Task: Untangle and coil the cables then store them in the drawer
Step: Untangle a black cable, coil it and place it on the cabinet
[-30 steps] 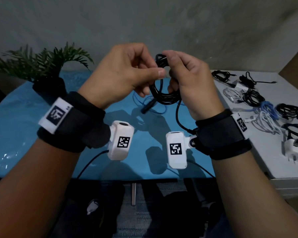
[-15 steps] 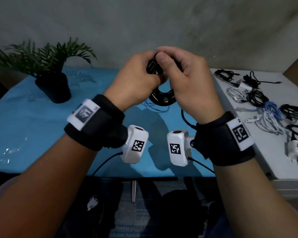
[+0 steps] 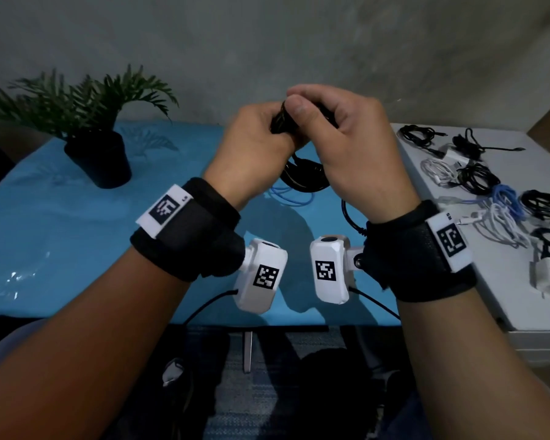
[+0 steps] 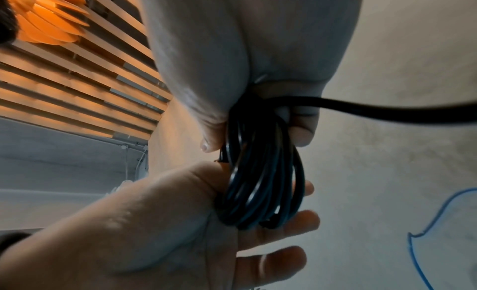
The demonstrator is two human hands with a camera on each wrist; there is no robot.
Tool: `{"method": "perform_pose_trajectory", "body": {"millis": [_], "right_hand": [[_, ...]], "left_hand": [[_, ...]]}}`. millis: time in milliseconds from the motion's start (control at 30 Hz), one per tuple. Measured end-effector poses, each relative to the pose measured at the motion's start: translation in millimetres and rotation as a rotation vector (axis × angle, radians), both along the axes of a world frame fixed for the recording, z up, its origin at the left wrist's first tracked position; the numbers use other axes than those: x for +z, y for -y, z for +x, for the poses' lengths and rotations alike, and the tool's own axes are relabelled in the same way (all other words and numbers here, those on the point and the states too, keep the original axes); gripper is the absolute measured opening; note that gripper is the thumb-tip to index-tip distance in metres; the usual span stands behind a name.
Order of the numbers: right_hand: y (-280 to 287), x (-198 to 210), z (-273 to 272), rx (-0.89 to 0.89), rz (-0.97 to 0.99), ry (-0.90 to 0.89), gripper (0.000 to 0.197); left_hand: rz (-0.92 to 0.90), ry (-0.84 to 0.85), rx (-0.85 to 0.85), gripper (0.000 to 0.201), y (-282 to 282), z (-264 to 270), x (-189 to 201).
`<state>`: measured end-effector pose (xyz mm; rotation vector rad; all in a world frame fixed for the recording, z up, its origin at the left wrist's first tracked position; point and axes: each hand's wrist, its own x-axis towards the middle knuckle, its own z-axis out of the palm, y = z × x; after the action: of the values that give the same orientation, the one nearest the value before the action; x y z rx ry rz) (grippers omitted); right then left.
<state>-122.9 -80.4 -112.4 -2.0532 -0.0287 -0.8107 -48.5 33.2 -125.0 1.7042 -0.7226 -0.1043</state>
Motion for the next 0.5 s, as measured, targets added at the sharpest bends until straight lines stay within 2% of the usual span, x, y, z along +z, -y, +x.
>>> {"method": "perform_pose_trajectory", "body": {"millis": [167, 267, 400, 500], "right_hand": [[0.6, 1.1, -3.2, 0.042, -0.085, -0.076, 0.024], [-1.6, -0.3, -1.4, 0.056, -0.145, -0.124, 0.029], [-2.4, -2.2, 0.9, 0.043, -0.133, -0.136, 0.035], [-6.5, -0.8, 1.3, 0.055, -0.103, -0.097, 0.032]], "left_hand": [[0.361, 0.326, 0.33, 0.021, 7.3, -9.2, -5.0], [0.354, 0.391, 0.441, 0.023, 8.4, -12.5, -10.0], [0.292, 0.437, 0.424, 0.02, 6.7, -8.0, -16.0], [0.284, 0.584, 0.532, 0.018, 4.5, -4.2, -19.1]]}}
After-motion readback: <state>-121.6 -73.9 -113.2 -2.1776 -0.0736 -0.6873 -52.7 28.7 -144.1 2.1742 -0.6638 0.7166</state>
